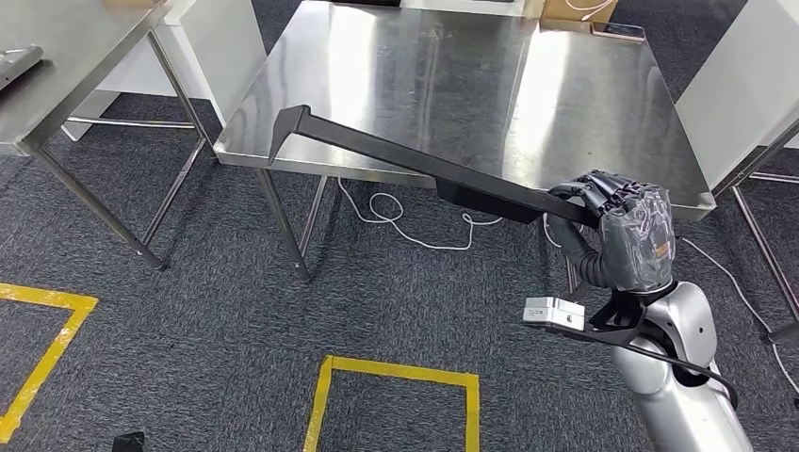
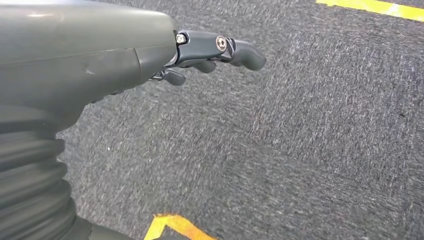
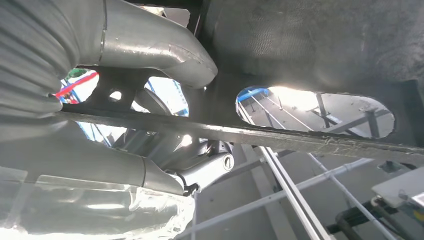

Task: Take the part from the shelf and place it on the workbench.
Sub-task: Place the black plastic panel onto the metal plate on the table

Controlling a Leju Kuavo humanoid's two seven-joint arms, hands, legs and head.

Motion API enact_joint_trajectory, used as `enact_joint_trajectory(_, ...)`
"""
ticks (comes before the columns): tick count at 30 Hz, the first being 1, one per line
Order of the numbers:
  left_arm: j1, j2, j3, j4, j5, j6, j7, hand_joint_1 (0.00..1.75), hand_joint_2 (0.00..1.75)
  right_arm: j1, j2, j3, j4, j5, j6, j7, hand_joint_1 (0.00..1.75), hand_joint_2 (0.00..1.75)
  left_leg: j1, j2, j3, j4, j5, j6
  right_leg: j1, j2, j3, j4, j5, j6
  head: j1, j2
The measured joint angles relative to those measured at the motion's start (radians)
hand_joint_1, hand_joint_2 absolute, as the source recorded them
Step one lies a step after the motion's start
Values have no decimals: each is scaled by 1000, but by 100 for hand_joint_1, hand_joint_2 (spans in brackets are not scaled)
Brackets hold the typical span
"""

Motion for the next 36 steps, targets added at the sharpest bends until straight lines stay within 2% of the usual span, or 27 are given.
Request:
enact_joint_trajectory(1, 0, 0, 1, 0, 0, 0, 1, 0, 175, -1, 0, 1, 0, 0, 0, 0, 175, 175, -2, 0, 1, -3, 2, -7, 4, 0, 1, 1, 0, -4, 0, 0)
enact_joint_trajectory(2, 1, 0, 3, 1, 0, 0, 1, 0, 175, -1, 1, 2, 0, 1, 0, 0, 175, 175, -5, 0, 2, -2, 2, -6, 3, 0, 0, 0, 1, -4, 0, 0)
enact_joint_trajectory(5, 1, 0, 7, 2, 0, -10, -1, 0, 175, -4, 2, 6, 0, 6, 0, 0, 175, 175, -14, 0, 1, 1, -1, 7, -3, 0, 1, -4, 2, 2, 0, 0)
enact_joint_trajectory(11, 1, -1, 18, 4, 1, -21, -11, 0, 175, -8, 2, 10, 0, 7, 0, 0, 175, 175, -20, -1, -3, 9, -11, 30, -13, 0, 5, -5, 4, 26, 0, 0)
enact_joint_trajectory(14, 1, 0, 20, 4, -4, -10, -8, 0, 175, -13, 1, 10, 1, 6, 1, 0, 175, 175, -16, 0, 7, 3, -17, 50, -14, 0, -1, 24, 1, 37, 0, 0)
enact_joint_trajectory(16, 1, -1, 20, 4, -7, -4, -5, 0, 175, -18, -1, 10, 2, 4, 2, 0, 175, 175, -13, 1, 18, 2, -18, 58, -14, 0, -42, 100, -39, 31, 2, 0)
enact_joint_trajectory(18, 2, -1, 21, 5, -7, -5, -6, 0, 175, -19, -2, 11, 3, 3, 3, 0, 175, 175, -14, 1, 21, 3, -25, 61, -12, -1, -118, 234, -89, 23, 2, 0)
enact_joint_trajectory(19, 3, -1, 21, 5, -7, -10, -7, 0, 175, -18, -2, 11, 4, 3, 4, 0, 175, 175, -15, 0, 24, 3, -30, 61, -10, 0, -151, 283, -102, 23, 2, 0)
enact_joint_trajectory(20, 4, -1, 21, 5, -8, -15, -9, 0, 175, -17, -3, 12, 5, 3, 6, 0, 175, 175, -16, 0, 30, 3, -37, 61, -8, 0, -166, 296, -98, 26, 2, 0)
enact_joint_trajectory(21, 5, -1, 21, 5, -9, -20, -11, 0, 175, -16, -3, 13, 6, 3, 6, 0, 175, 175, -17, -1, 39, 3, -44, 59, -6, 0, -159, 268, -77, 30, 2, 0)
enact_joint_trajectory(23, 8, -2, 21, 6, -14, -19, -12, 0, 175, -17, -4, 15, 7, 2, 7, 0, 175, 175, -19, -1, 61, 3, -59, 54, -2, 0, -100, 127, -5, 36, 3, 0)
enact_joint_trajectory(24, 8, -2, 21, 6, -17, -14, -11, 0, 175, -17, -5, 16, 8, 2, 8, 0, 175, 175, -20, -1, 70, 3, -67, 49, 2, 0, -74, 64, 15, 29, 1, 0)
enact_joint_trajectory(25, 8, -2, 21, 7, -20, -9, -9, 0, 175, -19, -6, 17, 8, 1, 8, 0, 175, 175, -20, -1, 75, 2, -76, 43, 6, 0, -54, 24, 23, 18, 0, 0)
enact_joint_trajectory(27, 9, -2, 22, 7, -25, 1, -5, 0, 175, -21, -7, 18, 10, 1, 10, 0, 175, 175, -18, 1, 83, 10, -84, 31, 13, 0, -37, 2, 9, -11, -3, 0)
enact_joint_trajectory(29, 8, -2, 22, 7, -27, 6, -3, 0, 175, -25, -8, 19, 10, 1, 10, 0, 175, 175, -16, 8, 74, 49, -80, 22, 7, 0, -8, -7, 3, -31, -4, 0)
enact_joint_trajectory(30, 8, -2, 22, 7, -28, 8, -3, 0, 175, -27, -9, 20, 10, 1, 10, 0, 175, 175, -14, 13, 52, 93, -75, 16, 3, -1, 11, -9, -5, -40, -6, 0)
enact_joint_trajectory(32, 7, -1, 22, 7, -29, 12, -1, 0, 175, -29, -8, 22, 10, 1, 10, 0, 175, 175, -7, 25, -28, 215, -82, -1, -1, -3, 44, -12, -28, -47, -10, 0)
enact_joint_trajectory(34, 9, 0, 22, 7, -29, 13, 2, 0, 175, -29, -7, 24, 11, 1, 10, 0, 175, 175, 4, 33, -117, 302, -138, -18, -5, -3, 76, -12, -57, -44, -11, 0)
enact_joint_trajectory(35, 11, 0, 22, 7, -29, 13, 3, 0, 175, -28, -7, 25, 11, 1, 10, 0, 175, 175, 8, 36, -149, 308, -171, -24, -7, -3, 96, -12, -73, -41, -12, 0)
enact_joint_trajectory(36, 12, 0, 22, 7, -28, 13, 4, 0, 175, -28, -6, 26, 11, 1, 10, 0, 175, 175, 11, 39, -169, 289, -193, -27, -10, -3, 118, -12, -91, -38, -12, 0)
